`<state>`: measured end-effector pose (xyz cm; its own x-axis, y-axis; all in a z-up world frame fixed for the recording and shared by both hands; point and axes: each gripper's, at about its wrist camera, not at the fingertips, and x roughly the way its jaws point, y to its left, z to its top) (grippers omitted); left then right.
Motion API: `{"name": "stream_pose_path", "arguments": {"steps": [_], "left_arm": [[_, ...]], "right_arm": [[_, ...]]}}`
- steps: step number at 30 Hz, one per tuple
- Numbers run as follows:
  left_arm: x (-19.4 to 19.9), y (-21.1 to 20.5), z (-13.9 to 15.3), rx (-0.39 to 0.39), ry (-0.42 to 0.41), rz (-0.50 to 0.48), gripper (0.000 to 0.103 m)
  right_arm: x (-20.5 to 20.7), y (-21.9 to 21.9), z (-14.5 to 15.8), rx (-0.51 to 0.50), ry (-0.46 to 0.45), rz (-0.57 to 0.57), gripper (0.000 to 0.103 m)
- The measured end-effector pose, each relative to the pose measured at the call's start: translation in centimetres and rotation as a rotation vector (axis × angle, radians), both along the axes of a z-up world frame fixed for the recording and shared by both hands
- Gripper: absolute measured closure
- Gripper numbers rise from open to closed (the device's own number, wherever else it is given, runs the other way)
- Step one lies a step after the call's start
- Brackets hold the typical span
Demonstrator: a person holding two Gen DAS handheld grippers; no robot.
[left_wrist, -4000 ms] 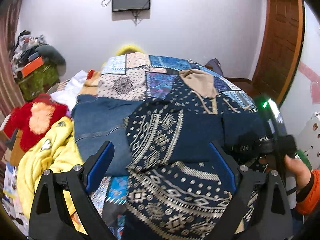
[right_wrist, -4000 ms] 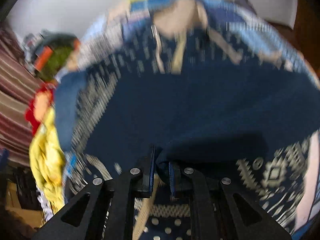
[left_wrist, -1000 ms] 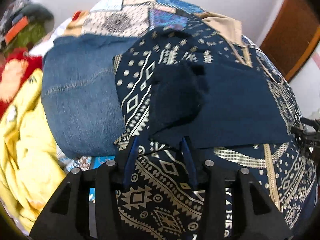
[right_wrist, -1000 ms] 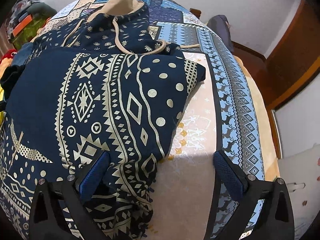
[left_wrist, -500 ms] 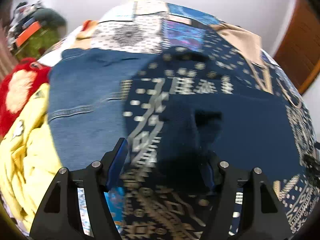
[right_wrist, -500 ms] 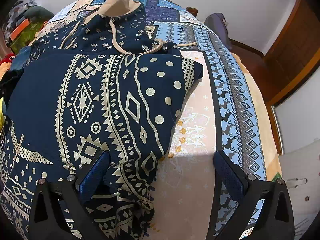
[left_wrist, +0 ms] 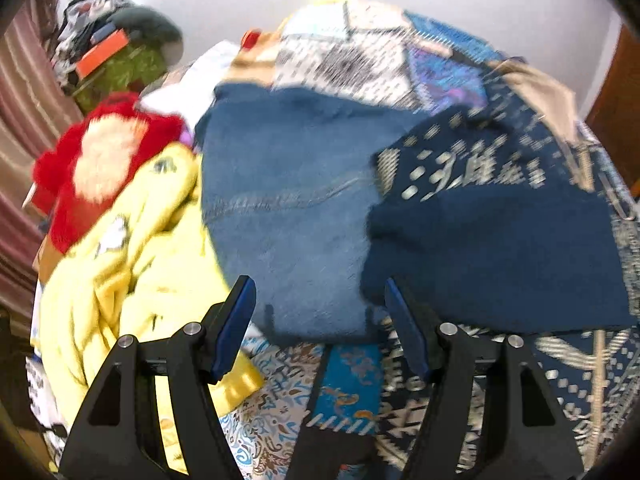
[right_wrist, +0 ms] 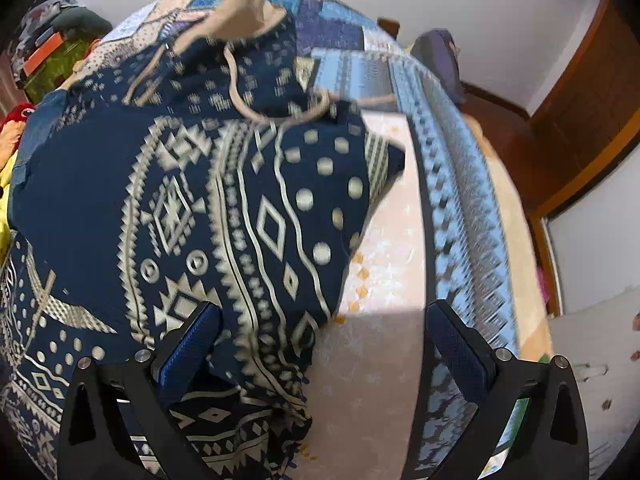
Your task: Fold large clothes
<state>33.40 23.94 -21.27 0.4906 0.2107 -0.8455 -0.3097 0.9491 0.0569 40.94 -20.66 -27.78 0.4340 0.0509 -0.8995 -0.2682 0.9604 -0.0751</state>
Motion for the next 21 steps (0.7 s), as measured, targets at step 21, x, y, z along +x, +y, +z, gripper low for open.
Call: {"name": "stream_pose_path", "arguments": {"steps": [21], "left_arm": [[16.8,-13.8,6.0,-0.016,-0.13,-0.288,0.014]], "right_arm": [[10.6,8.8,10.2,0.121,-0.277,0.118,0.0]]}}
